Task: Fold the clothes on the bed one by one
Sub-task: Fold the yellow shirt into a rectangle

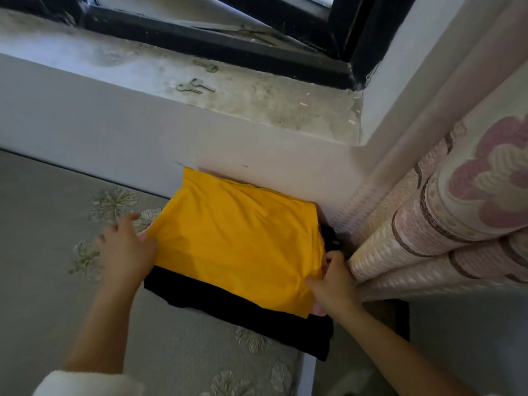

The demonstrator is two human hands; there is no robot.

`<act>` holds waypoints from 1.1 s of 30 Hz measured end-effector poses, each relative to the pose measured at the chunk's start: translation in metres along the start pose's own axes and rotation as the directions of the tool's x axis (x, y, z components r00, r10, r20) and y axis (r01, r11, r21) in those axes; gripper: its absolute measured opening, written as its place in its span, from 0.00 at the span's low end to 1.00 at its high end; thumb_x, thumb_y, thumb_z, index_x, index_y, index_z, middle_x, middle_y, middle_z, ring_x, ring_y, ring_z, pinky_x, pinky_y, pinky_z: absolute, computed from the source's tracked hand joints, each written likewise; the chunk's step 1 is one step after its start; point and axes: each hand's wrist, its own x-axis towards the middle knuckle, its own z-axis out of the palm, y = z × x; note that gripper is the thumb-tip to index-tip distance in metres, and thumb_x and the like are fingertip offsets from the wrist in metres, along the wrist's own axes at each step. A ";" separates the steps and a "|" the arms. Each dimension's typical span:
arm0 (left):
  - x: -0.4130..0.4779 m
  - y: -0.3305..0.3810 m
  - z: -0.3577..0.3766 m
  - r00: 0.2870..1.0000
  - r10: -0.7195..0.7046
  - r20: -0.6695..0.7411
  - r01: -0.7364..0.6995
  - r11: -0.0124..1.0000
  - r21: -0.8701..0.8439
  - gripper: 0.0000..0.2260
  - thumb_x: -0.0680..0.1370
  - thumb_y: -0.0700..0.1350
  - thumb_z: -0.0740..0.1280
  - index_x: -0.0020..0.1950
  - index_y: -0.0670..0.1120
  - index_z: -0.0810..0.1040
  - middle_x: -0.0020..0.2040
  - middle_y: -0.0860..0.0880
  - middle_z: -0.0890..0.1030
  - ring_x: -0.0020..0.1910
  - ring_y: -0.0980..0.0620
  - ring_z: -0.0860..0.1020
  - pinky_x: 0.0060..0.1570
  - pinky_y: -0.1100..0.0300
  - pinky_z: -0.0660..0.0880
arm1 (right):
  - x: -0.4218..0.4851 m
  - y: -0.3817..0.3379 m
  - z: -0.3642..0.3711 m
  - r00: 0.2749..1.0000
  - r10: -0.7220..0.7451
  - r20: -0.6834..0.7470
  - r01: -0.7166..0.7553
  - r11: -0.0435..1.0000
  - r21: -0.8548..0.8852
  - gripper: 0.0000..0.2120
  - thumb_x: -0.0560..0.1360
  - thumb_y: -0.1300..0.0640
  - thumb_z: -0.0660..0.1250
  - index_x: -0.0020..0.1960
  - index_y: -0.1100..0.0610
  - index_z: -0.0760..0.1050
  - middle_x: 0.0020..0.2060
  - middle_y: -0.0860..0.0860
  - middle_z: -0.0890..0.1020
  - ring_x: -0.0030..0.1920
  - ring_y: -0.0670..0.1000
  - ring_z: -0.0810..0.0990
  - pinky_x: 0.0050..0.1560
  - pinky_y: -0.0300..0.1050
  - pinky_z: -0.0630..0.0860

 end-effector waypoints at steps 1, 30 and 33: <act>0.000 0.012 0.005 0.981 0.172 -0.087 -0.166 0.984 0.070 0.17 0.74 0.37 0.62 0.64 0.39 0.73 0.61 0.33 0.74 0.60 0.34 0.70 0.61 0.42 0.63 | 0.002 -0.005 0.002 0.980 -0.157 -0.118 0.140 0.980 -0.139 0.24 0.71 0.57 0.69 0.63 0.53 0.63 0.59 0.51 0.71 0.55 0.51 0.72 0.54 0.50 0.73; 0.016 0.061 0.088 0.885 0.222 0.410 -0.338 0.911 0.235 0.33 0.75 0.70 0.51 0.76 0.64 0.40 0.79 0.50 0.42 0.76 0.43 0.36 0.67 0.32 0.36 | 0.063 -0.024 0.029 0.941 -0.135 0.310 0.297 0.770 -0.565 0.39 0.75 0.28 0.44 0.77 0.47 0.35 0.78 0.53 0.39 0.77 0.56 0.37 0.75 0.60 0.40; -0.027 0.068 0.085 0.921 0.315 0.227 -0.361 0.910 0.203 0.29 0.80 0.62 0.50 0.78 0.58 0.43 0.79 0.49 0.42 0.77 0.45 0.37 0.70 0.37 0.36 | 0.046 -0.044 0.010 0.934 -0.208 0.291 0.324 0.837 -0.441 0.39 0.77 0.34 0.52 0.78 0.53 0.42 0.78 0.52 0.48 0.77 0.56 0.48 0.74 0.61 0.51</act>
